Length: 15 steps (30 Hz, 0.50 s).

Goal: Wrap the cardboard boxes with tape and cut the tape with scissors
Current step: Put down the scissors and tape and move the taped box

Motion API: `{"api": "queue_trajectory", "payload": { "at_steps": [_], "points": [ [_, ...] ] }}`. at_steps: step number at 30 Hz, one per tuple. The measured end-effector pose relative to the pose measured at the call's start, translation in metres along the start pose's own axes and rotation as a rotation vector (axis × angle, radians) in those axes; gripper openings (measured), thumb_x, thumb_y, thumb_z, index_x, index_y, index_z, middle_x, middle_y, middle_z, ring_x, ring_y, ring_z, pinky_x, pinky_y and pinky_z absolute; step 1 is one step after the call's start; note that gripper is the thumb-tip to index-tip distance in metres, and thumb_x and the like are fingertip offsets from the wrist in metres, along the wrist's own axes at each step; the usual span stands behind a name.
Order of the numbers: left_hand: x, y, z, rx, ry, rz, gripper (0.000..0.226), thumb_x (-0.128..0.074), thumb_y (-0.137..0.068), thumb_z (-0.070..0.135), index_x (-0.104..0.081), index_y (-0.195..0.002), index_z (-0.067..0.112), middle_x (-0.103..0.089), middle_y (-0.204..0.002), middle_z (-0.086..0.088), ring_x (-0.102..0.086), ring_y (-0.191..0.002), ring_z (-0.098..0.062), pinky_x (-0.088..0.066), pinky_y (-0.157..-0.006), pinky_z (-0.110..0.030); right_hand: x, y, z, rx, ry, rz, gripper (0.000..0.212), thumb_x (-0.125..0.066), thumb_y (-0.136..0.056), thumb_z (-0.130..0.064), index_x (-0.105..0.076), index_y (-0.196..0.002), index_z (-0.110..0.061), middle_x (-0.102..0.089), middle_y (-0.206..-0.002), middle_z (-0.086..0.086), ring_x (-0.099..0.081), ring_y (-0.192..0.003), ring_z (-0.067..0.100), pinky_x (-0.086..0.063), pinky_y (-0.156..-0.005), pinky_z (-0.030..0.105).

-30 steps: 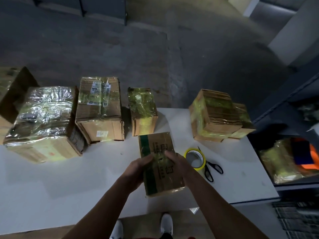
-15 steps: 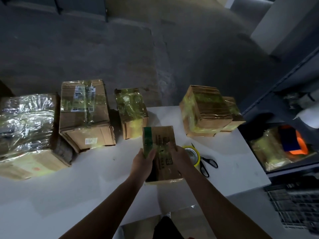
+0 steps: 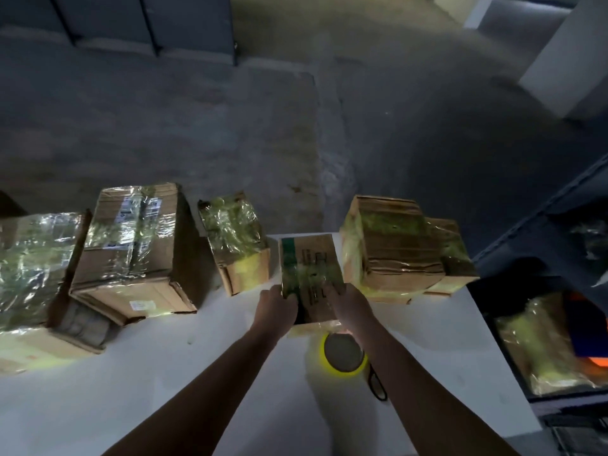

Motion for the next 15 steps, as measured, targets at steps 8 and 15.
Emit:
{"api": "queue_trajectory", "payload": {
  "at_steps": [8,15],
  "points": [
    [-0.008,-0.011,0.009,0.093,0.197,0.002,0.016,-0.054,-0.085,0.006,-0.062,-0.096,-0.002,-0.066,-0.095,-0.02,-0.064,-0.09,-0.033,-0.055,-0.079,-0.043,0.002,-0.035,-0.001,0.081,0.111,-0.026,0.038,-0.034,-0.102,-0.032,-0.048,-0.125,-0.005,-0.059,-0.1,0.015,-0.054,-0.084,0.028,-0.035,-0.063,0.032],
    [-0.01,-0.024,0.027,0.008,0.22,-0.12,0.028,-0.049,-0.085,0.002,-0.064,-0.103,0.016,-0.066,-0.101,-0.002,-0.057,-0.094,-0.02,-0.045,-0.071,-0.027,-0.006,-0.035,-0.009,0.225,0.286,0.014,0.043,-0.04,-0.099,-0.024,-0.038,-0.137,-0.003,-0.041,-0.137,0.023,-0.044,-0.122,0.034,-0.044,-0.092,0.038]
  ]
}}
Point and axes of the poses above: each hand's wrist, its own y-axis away from the middle knuckle, its own x-axis out of the back of the hand, z = x × y, the point moved 1 cm from there along -y, towards the middle knuckle
